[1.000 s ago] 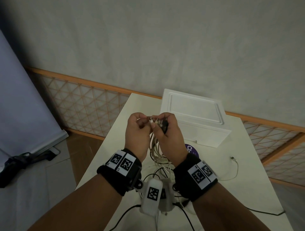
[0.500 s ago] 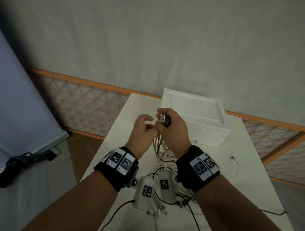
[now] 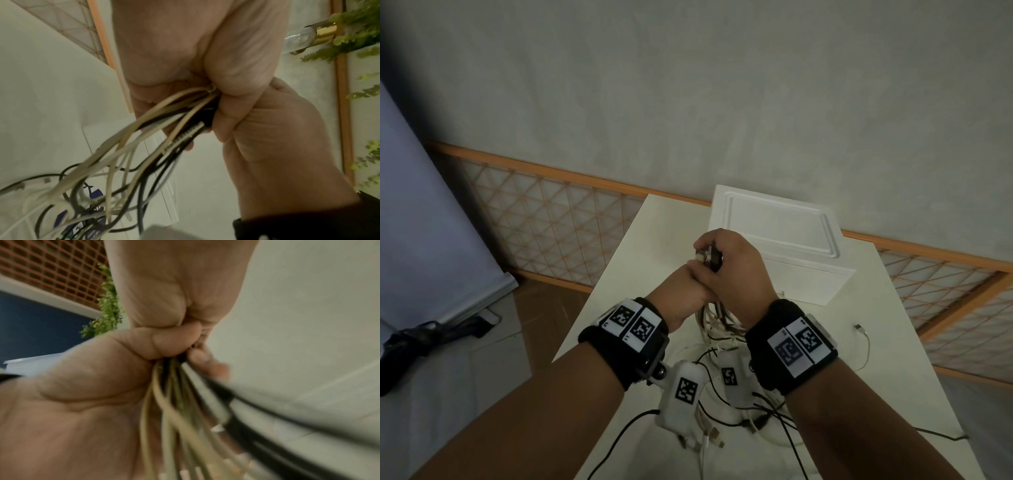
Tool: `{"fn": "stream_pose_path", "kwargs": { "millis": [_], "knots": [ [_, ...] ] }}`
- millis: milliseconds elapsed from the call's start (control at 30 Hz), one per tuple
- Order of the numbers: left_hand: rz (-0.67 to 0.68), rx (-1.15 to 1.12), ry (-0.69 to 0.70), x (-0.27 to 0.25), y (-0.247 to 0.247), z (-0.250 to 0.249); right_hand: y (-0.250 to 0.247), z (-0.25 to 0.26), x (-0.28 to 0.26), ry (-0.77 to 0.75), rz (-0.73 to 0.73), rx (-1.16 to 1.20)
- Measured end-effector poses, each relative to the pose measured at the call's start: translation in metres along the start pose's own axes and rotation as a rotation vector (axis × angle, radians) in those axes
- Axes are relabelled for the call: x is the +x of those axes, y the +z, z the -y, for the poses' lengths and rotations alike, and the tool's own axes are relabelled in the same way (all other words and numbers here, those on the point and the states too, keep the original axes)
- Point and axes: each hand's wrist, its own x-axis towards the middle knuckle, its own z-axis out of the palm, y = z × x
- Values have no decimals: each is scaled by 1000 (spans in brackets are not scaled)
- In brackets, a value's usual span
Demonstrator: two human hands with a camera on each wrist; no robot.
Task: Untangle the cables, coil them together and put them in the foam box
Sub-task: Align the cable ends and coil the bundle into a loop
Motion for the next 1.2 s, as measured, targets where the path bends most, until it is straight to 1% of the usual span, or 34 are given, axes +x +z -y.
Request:
{"fn": "stream_pose_path", "kwargs": {
  "millis": [133,233,333,400,467,533,600,733,800,833,867,900,933,967,1000,1067,1133,1200],
  "knots": [
    [-65,21,22,3,7,4,-4,1,0,-91,10,-88],
    [-123,102,-36,7,8,9,-4,0,1,-106,23,-108],
    [-138,181,-6,6,7,9,-2,3,0,-121,96,-126],
    [-128,187,31,3,6,7,-1,5,1,-149,148,-145],
    [-115,82,31,1,6,7,-4,7,3,-97,176,-62],
    [-102,-25,-4,0,6,11,-7,6,5,-15,168,39],
    [-89,-3,-34,1,4,12,-6,6,3,16,157,20],
    [-55,95,-46,7,0,12,-3,7,1,1,167,-98],
    [-55,70,-33,7,-1,12,-6,5,0,-24,197,-7],
    [-79,1,-17,8,-2,12,-7,4,-2,-18,200,115],
    [-128,-102,-7,8,-3,9,-6,2,-6,29,185,263],
    [-195,-219,-3,9,-5,7,-3,-1,-8,123,165,419],
    [-263,-319,-6,11,-8,5,1,-4,-9,234,180,532],
    [-307,-384,-4,12,-10,3,6,-7,-11,305,223,568],
    [-327,-410,2,12,-11,2,10,-9,-13,315,290,512],
    [-374,-412,4,14,-13,3,13,-11,-16,281,386,398],
    [-423,-392,-15,13,-11,3,9,-7,-18,259,426,302],
    [-423,-426,-31,12,-9,5,6,-8,-20,209,457,235]
  ]
}}
